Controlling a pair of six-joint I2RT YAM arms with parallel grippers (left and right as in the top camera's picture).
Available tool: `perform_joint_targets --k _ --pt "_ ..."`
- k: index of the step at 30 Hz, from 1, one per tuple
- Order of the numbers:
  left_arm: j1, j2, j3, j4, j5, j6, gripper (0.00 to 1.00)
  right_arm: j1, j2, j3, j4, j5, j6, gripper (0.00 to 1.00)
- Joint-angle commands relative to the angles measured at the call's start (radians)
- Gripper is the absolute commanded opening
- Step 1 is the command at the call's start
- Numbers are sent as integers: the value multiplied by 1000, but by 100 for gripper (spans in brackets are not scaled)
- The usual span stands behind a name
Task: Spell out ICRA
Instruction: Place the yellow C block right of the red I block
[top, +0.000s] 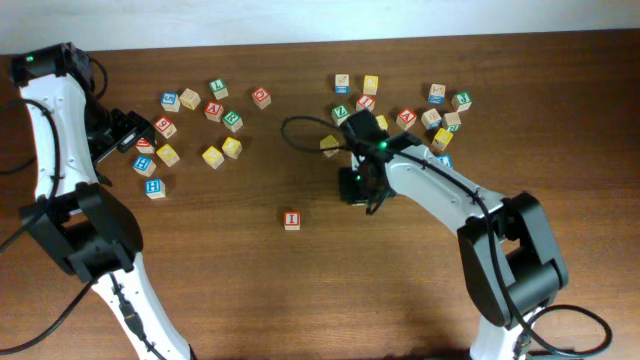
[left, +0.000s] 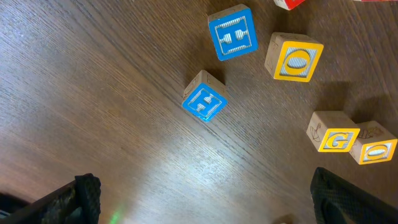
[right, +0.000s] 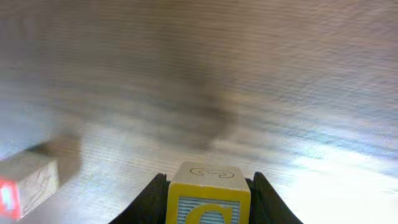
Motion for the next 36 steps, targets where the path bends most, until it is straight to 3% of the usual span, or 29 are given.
perform_joint_targets --k 1,4,9,18,28,36 --pt "2 -11 4 2 -11 10 99 73 -21 3 -55 -68 40 27" --pt "2 -11 4 2 -11 10 99 154 -18 -10 -36 48 174 27" --pt "2 -11 4 2 -11 10 99 220 -1 -13 69 78 245 26" --pt "2 -11 4 2 -11 10 99 253 51 -14 87 79 248 26" --pt "2 -11 4 2 -11 10 99 266 53 -14 87 153 251 32" --pt "2 -11 4 2 -11 10 99 266 53 -14 108 154 251 27"
